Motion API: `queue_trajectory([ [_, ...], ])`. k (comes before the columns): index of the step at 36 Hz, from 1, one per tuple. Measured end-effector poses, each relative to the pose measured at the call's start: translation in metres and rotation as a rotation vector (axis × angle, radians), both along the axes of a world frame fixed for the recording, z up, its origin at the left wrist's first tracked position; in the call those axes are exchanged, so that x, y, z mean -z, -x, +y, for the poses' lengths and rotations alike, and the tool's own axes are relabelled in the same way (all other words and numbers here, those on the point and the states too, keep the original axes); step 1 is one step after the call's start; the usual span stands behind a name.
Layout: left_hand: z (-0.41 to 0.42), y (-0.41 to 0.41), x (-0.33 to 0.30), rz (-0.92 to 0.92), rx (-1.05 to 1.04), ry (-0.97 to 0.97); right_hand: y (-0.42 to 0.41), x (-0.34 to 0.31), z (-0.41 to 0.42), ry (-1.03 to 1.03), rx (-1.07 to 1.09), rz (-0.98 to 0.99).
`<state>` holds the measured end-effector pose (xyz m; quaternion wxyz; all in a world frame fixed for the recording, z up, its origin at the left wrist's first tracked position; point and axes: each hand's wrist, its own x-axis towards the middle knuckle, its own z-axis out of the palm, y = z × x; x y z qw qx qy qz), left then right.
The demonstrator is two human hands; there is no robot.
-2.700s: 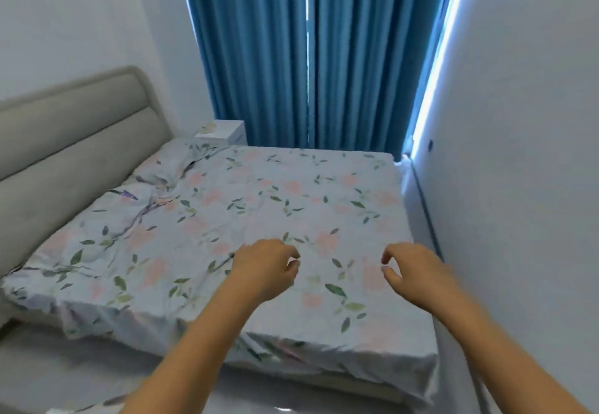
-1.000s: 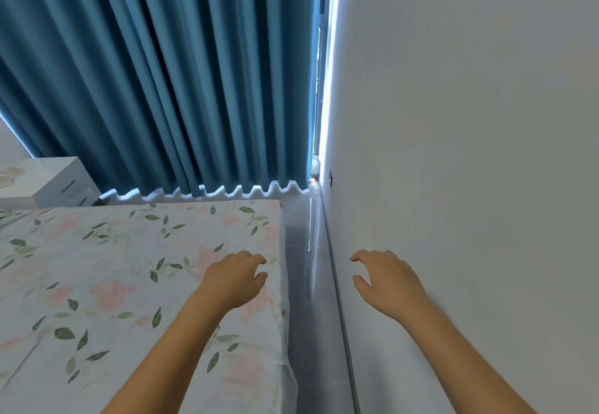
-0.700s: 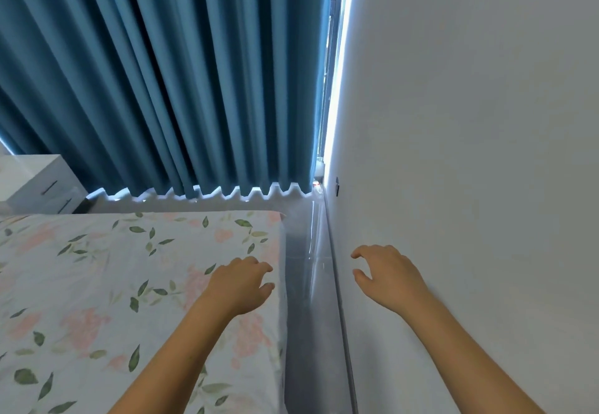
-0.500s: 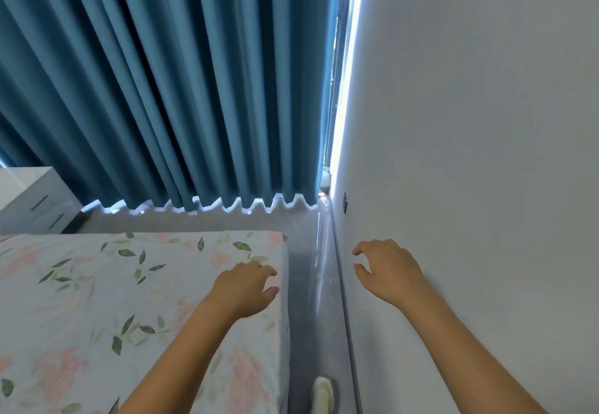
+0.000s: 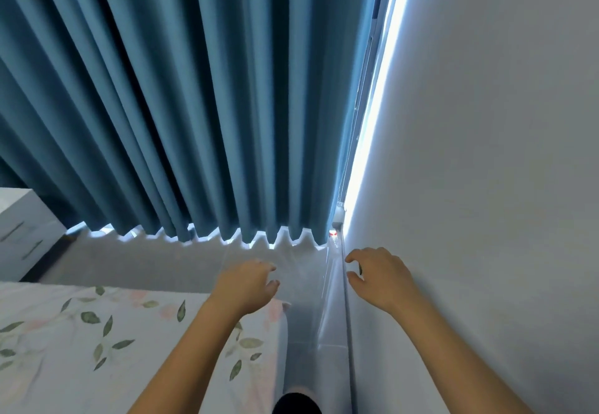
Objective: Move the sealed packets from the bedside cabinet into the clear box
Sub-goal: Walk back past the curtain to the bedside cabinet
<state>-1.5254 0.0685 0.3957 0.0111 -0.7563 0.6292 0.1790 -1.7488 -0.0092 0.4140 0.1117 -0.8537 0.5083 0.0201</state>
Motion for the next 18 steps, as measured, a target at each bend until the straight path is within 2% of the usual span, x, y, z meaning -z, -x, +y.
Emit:
queue_trajectory([
  [9,-0.14,-0.071,0.028,-0.033,-0.095,0.029,-0.073,0.021,-0.152,0.013,-0.092,0.061],
  [18,-0.313,-0.182,0.051,0.012,-0.223,0.087,-0.188,0.034,-0.348,0.037,-0.179,0.085],
])
